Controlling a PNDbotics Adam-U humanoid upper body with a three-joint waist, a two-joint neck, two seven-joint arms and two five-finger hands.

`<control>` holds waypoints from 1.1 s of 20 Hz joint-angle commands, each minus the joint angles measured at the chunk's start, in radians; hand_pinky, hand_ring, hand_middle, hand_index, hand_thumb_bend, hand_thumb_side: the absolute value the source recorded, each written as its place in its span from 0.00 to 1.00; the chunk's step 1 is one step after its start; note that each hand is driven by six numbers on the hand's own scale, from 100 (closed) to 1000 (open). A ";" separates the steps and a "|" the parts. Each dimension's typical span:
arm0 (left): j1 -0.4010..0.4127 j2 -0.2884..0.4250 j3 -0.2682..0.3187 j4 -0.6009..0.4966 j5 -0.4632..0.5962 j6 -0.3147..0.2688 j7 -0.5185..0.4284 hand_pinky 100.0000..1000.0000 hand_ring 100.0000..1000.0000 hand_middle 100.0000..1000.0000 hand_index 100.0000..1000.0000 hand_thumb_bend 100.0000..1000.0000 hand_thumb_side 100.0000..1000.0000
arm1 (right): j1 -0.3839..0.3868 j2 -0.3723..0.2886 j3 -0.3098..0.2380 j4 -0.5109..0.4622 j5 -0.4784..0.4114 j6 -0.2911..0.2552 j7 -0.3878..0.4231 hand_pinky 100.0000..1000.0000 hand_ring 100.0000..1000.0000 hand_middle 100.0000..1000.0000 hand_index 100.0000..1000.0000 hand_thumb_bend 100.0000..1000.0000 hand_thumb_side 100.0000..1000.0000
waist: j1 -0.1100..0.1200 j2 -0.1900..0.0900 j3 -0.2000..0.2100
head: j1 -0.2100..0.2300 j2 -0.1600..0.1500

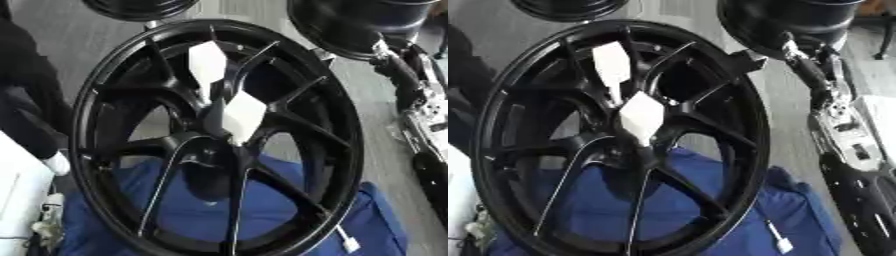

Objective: Pull the pin out of the wheel hub.

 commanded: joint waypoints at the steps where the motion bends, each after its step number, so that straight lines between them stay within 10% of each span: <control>1: -0.004 0.016 0.029 0.014 -0.018 -0.014 -0.001 0.79 0.81 0.74 0.75 0.37 0.34 | -0.015 -0.037 -0.009 -0.022 0.005 0.000 -0.002 0.79 0.64 0.65 0.74 0.36 0.32 | 0.005 -0.021 0.000 | -0.003 -0.015; 5: -0.012 0.007 0.032 0.017 -0.013 -0.006 0.022 0.75 0.78 0.69 0.71 0.23 0.34 | -0.016 -0.034 -0.007 -0.021 0.005 0.001 -0.001 0.79 0.64 0.65 0.74 0.36 0.32 | 0.005 -0.023 0.001 | -0.002 -0.015; 11: -0.041 -0.049 0.061 -0.017 0.216 -0.070 0.310 0.67 0.75 0.62 0.63 0.03 0.65 | -0.017 -0.031 -0.006 -0.020 0.005 0.001 0.000 0.79 0.64 0.65 0.74 0.36 0.32 | 0.000 -0.028 0.004 | -0.001 -0.013; 22: -0.043 -0.274 0.041 -0.026 0.547 -0.430 0.695 0.67 0.78 0.70 0.69 0.19 0.87 | -0.032 -0.019 -0.010 -0.024 0.011 0.000 -0.013 0.79 0.64 0.65 0.74 0.36 0.32 | -0.019 -0.030 0.002 | 0.011 -0.020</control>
